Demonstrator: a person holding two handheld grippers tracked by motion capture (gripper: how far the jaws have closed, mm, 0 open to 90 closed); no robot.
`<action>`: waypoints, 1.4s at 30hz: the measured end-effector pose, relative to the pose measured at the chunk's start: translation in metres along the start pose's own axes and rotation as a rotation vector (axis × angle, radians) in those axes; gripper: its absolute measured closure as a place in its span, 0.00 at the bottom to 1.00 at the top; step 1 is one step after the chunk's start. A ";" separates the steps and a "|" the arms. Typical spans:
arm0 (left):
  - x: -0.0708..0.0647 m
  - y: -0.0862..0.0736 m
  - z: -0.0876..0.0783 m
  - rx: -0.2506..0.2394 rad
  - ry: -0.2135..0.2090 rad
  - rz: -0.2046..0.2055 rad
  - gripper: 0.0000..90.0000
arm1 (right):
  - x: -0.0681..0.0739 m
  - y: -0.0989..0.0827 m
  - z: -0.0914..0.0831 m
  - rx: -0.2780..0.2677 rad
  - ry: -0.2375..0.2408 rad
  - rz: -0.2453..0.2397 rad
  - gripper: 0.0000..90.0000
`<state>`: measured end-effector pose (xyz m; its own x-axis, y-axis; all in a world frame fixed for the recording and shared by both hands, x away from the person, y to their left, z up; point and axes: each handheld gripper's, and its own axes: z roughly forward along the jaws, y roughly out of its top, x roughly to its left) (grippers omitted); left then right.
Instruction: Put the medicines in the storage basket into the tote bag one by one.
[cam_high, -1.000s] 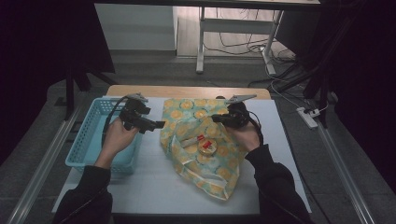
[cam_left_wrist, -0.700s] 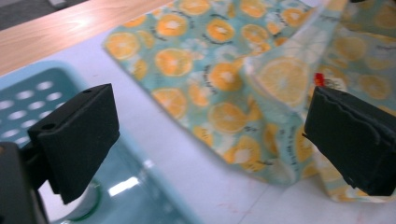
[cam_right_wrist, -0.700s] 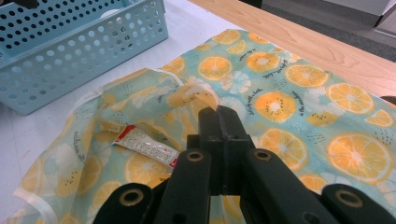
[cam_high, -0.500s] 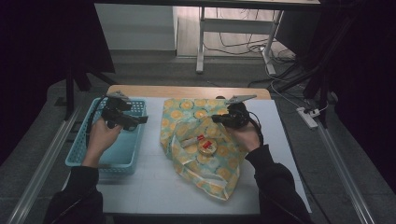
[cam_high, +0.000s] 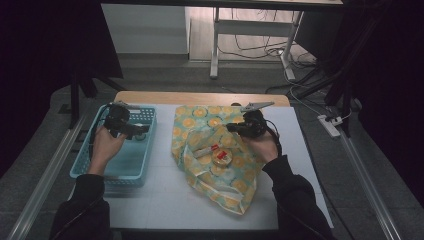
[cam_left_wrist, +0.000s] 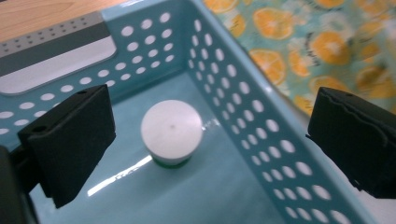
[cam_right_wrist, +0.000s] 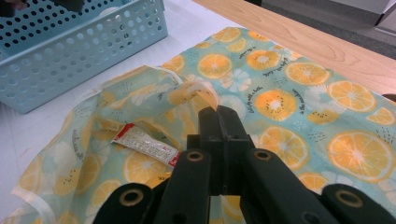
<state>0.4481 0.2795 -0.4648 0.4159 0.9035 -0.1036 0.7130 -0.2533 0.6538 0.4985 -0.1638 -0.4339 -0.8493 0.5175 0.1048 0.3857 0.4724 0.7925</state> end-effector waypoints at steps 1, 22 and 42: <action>0.001 0.000 0.002 0.005 0.003 0.002 0.01 | 0.000 0.000 0.000 -0.001 0.000 -0.003 1.00; 0.014 -0.004 0.040 0.147 0.044 -0.001 0.02 | -0.001 -0.002 -0.002 -0.005 0.001 -0.001 1.00; 0.014 -0.003 0.039 0.189 0.058 -0.005 0.56 | 0.000 -0.002 -0.003 -0.009 0.003 -0.002 1.00</action>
<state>0.4736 0.2790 -0.4979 0.3831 0.9218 -0.0598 0.8103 -0.3043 0.5008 0.4970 -0.1671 -0.4336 -0.8512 0.5144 0.1047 0.3806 0.4673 0.7980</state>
